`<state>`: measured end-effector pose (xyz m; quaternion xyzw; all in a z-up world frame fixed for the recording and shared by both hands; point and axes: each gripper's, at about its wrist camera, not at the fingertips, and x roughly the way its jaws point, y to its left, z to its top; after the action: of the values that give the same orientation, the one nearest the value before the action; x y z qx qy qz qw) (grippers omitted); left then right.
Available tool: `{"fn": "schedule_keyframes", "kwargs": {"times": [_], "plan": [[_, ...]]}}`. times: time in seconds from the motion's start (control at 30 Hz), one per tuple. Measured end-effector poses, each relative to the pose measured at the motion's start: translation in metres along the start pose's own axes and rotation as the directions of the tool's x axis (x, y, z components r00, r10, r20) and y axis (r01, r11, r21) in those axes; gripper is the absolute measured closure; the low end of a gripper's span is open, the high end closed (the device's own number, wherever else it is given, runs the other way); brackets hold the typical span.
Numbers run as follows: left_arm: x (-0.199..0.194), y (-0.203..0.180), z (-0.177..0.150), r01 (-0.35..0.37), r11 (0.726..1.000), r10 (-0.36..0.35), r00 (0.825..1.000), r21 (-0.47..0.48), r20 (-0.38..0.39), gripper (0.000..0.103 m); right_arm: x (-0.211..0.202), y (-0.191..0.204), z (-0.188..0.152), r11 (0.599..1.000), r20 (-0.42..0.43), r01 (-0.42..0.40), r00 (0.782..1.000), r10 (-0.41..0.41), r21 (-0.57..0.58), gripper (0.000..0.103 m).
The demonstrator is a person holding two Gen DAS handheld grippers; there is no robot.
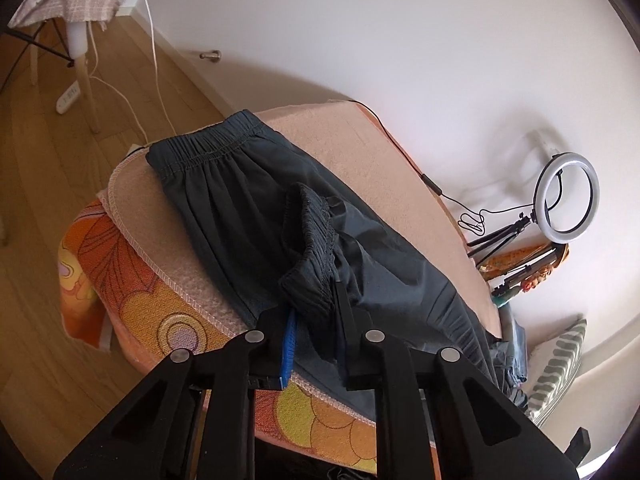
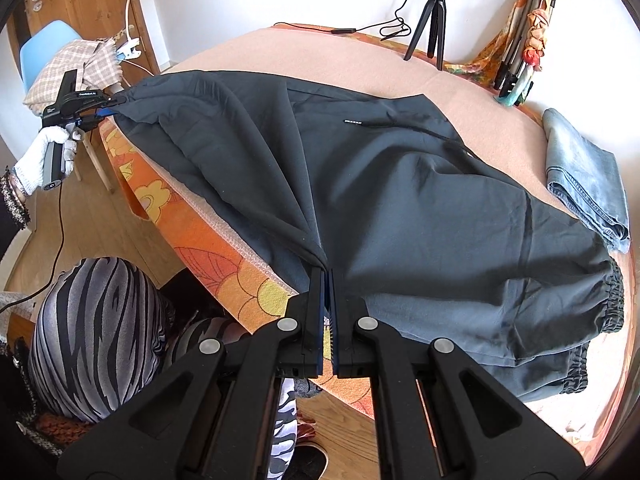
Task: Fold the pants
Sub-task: 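Carry the waistband over the legs with both grippers, folding pants in half, then open both grippers and release the folded waistband onto the pants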
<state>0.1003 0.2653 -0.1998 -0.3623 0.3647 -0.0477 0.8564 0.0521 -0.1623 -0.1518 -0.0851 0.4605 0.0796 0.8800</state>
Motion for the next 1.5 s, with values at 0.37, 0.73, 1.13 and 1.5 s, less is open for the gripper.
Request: {"fn": "schedule_keyframes", "kwargs": {"times": [0.37,0.73,1.13,1.5], "plan": [[-0.007,-0.016,0.055,-0.004,0.992,-0.005,0.998,0.124,0.070,0.094,-0.001,0.000,0.016,1.000,0.041,0.020,0.999,-0.021,0.023,0.100],[-0.014,-0.005,0.097,0.003,0.990,-0.021,0.991,0.142,0.131,0.095,-0.004,0.026,0.047,0.999,0.111,0.039,0.993,-0.036,-0.025,0.100],[0.005,0.045,0.059,-0.107,0.988,0.103,0.994,0.113,0.043,0.089,0.029,0.040,0.019,0.997,-0.011,0.015,1.000,-0.016,-0.078,0.100],[-0.033,0.032,0.054,-0.229,0.957,0.213,0.972,0.180,0.104,0.073,0.018,0.021,0.003,0.995,0.019,-0.064,0.998,0.063,0.071,0.089]]}}
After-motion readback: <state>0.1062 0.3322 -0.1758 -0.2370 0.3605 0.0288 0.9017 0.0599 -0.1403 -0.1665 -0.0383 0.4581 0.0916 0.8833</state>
